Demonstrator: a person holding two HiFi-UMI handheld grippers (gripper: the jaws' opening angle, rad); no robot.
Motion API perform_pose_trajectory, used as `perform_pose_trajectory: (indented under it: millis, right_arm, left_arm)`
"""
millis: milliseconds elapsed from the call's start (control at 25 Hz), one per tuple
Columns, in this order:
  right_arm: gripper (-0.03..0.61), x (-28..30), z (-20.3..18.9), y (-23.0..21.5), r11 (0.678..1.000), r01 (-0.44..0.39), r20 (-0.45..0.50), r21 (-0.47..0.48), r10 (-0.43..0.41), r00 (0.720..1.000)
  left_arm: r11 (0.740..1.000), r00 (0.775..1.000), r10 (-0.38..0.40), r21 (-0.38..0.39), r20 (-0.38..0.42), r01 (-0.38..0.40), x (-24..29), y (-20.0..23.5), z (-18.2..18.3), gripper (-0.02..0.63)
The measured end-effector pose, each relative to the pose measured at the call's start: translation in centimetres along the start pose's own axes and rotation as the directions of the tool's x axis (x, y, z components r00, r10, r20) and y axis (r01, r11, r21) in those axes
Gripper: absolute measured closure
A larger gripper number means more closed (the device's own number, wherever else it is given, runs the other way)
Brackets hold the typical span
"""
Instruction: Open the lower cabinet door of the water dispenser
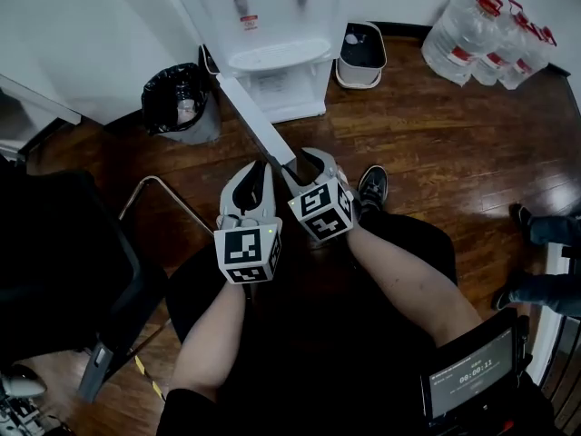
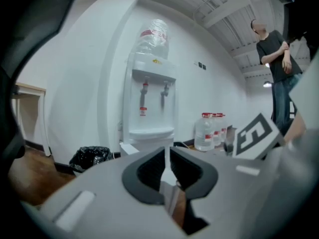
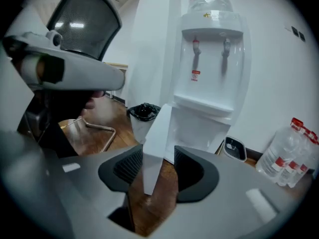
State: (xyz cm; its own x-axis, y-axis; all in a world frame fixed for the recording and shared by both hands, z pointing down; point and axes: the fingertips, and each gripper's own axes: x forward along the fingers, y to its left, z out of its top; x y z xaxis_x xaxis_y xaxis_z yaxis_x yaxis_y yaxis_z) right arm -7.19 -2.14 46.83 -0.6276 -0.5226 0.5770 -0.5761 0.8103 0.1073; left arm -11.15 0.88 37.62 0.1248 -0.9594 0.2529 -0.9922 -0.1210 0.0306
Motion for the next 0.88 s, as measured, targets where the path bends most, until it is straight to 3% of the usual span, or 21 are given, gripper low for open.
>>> perform_pose_trajectory:
  millis: [120, 240, 360, 560, 760, 880]
  right_arm:
    - [0.331, 1.6, -0.3, -0.2, 0.994, -0.072, -0.016, 0.084, 0.074, 0.997]
    - [0.350, 1.9, -0.4, 1.2, 0.965, -0.196, 0.003, 0.177, 0.198, 0.980]
    - [0.341, 2.1, 0.2, 2.0, 0.963, -0.223, -0.001, 0.149, 0.226, 0.974]
    - [0.400, 2.8, -1.3, 0.2, 0.989, -0.141, -0.106, 0.037, 0.144, 0.984]
    - [0.402, 3.1, -3.0, -7.3, 0.991, 0.008, -0.121, 0.136, 0.009, 0.993]
    - [0.399, 3.7, -3.0, -11.2, 0.986, 0.073, -0.135, 0.148, -0.053, 0.989]
  left_arm:
    - [1.000, 1.000, -0.024, 0.011, -0.012, 0.024, 1.1, 0.2, 0.2, 0.561]
    - [1.000, 0.999, -0.027, -0.013, -0.019, 0.026, 1.9, 0.9, 0.3, 0.561]
    - [0.999, 1.000, -0.014, -0.046, -0.004, 0.013, 2.6, 1.8, 1.3, 0.565]
    - [0.999, 0.999, -0.014, -0.039, -0.034, 0.013, 3.8, 2.2, 1.3, 0.565]
    - [0.997, 1.000, -0.001, -0.075, -0.022, 0.000, 5.7, 4.1, 2.6, 0.565]
    - [0.996, 1.000, -0.011, -0.085, -0.007, 0.010, 7.3, 4.4, 3.5, 0.565]
